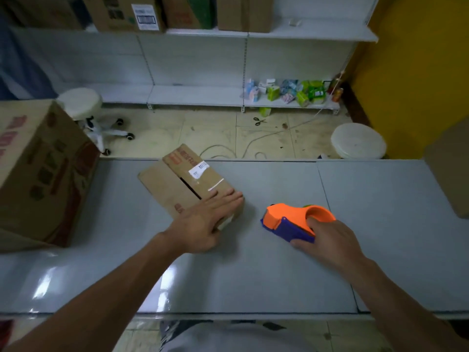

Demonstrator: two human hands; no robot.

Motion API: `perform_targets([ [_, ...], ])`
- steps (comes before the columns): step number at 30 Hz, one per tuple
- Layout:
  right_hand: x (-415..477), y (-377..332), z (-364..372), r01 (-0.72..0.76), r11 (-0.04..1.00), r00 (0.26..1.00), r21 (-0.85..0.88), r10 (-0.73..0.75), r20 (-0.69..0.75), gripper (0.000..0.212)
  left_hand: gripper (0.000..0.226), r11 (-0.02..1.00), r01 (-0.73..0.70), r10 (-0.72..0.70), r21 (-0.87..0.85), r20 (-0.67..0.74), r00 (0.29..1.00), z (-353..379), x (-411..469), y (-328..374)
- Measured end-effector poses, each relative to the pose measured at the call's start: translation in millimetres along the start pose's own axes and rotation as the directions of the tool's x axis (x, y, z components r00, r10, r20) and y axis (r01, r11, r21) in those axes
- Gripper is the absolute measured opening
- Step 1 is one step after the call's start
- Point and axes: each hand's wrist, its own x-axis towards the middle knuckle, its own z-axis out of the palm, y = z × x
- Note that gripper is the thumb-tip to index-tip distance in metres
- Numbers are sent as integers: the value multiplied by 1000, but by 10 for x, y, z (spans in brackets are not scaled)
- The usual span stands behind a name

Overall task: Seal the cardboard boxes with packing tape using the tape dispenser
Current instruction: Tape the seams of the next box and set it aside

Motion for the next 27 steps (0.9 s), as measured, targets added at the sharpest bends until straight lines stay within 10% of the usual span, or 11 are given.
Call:
perform_targets([
  [16,-295,352,-18,-59,848,984,527,138,-111,31,59,945,293,-320,-147,-212,923,102,356,591],
  [21,-415,315,-162,-130,205,973,970,216,85,13,38,746,316,-490,-587,-161,857,-173,576,947],
  [27,-588,182,-171,-241,-616,953,750,-5,302,66,33,367,416,-522,-832,186,832,-185,817,1131],
])
